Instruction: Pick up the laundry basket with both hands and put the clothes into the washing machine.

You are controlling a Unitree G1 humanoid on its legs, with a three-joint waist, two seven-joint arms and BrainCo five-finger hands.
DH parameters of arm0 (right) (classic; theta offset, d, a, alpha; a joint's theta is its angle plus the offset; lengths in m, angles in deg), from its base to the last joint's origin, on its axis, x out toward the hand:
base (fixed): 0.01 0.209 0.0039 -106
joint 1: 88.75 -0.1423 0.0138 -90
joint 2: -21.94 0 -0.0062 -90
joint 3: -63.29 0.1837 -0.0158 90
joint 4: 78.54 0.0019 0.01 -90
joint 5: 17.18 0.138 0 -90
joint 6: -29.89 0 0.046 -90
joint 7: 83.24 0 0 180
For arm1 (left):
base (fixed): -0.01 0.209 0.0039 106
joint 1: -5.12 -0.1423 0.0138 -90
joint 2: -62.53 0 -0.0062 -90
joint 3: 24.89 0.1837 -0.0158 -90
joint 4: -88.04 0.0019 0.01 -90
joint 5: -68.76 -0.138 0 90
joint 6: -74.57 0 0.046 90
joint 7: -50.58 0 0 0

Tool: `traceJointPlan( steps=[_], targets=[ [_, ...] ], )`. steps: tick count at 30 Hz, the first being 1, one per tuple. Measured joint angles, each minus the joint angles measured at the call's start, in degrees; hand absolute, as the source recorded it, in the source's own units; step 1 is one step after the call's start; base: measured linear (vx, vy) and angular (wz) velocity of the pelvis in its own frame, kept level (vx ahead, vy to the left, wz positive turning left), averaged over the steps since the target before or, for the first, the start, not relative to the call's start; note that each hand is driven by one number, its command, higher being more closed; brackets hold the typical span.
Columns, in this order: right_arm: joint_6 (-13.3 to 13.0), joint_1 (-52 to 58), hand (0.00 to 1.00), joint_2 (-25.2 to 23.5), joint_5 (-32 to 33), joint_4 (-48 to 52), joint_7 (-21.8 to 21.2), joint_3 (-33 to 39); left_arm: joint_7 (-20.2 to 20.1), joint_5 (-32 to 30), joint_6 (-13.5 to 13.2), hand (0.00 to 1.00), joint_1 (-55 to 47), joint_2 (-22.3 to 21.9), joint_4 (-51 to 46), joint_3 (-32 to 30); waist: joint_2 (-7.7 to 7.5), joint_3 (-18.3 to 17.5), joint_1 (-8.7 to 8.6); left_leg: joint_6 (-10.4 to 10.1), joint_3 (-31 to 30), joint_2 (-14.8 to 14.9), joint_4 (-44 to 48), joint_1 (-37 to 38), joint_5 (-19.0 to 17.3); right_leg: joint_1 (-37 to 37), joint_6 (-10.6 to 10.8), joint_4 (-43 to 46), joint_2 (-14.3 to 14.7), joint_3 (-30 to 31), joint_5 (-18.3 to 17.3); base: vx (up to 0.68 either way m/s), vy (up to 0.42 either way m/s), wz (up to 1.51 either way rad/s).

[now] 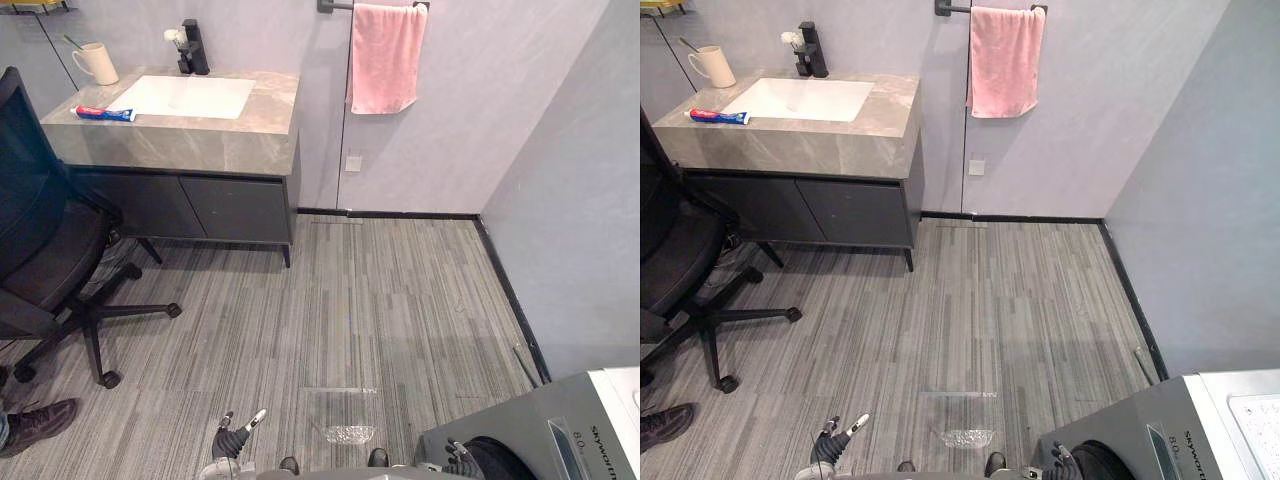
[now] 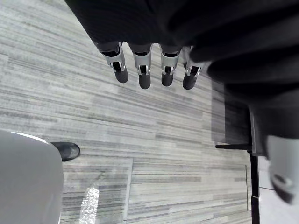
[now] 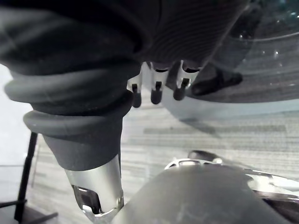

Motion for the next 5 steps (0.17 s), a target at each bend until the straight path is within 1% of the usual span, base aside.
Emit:
traceJointPlan(
  steps=[2,3,5],
  targets=[
    [0.0,0.0,0.00,0.0,-0.2,0.0,0.0,-0.1,-0.1,0.1,0.0,0.00,-0.2,0.0,0.0,0.0,-0.11,-0.2,-0.03,0.0,0.0,-0.1,-0.7,0.8,0.2,0.7,0.2,-0.3,0.0,0.0,0.2,0.00,0.000,0.00],
    [0.0,0.0,0.00,0.0,-0.3,0.0,0.0,-0.3,-0.1,0.1,0.0,0.00,-0.2,0.0,0.2,0.0,0.12,-0.3,-0.01,0.2,-0.1,-0.2,-1.3,1.4,0.5,1.1,0.5,-0.5,0.0,-0.1,0.3,0.00,0.000,0.00],
    [0.0,0.0,0.00,0.0,-0.4,0.0,-0.1,-1.1,-0.4,0.2,0.0,0.00,-0.2,0.0,0.4,0.0,-0.15,-0.5,-0.04,0.4,-0.2,-0.4,-2.3,2.5,1.0,1.9,0.5,-0.8,-0.1,-0.2,0.4,0.02,0.002,0.01]
  ],
)
